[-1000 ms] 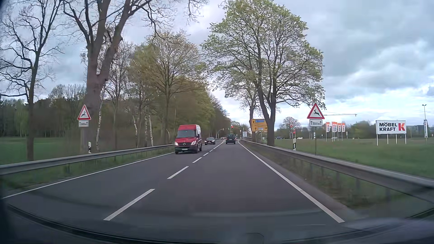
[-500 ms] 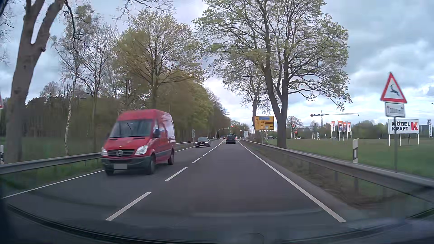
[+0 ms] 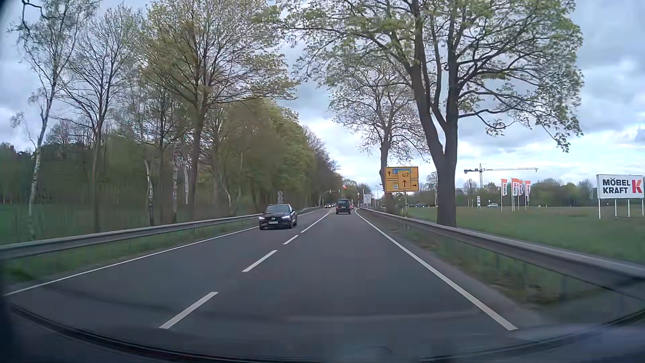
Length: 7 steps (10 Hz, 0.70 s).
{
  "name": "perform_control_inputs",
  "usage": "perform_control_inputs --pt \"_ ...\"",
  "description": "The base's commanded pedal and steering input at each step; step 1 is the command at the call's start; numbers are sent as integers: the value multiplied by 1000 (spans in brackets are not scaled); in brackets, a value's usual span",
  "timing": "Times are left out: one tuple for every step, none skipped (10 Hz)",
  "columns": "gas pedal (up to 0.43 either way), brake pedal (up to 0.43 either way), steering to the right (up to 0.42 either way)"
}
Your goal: Follow the waypoints while adhering to traffic rules and regulations
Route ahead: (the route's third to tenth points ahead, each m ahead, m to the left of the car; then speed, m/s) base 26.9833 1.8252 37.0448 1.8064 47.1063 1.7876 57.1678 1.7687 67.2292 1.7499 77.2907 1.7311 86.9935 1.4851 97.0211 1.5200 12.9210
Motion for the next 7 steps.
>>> perform_control_inputs --pt "98 0 -1" --pt "98 0 -1" --pt "98 0 -1" --pt "98 0 -1" --pt "98 0 -1" --pt "98 0 -1" --pt "98 0 -1"
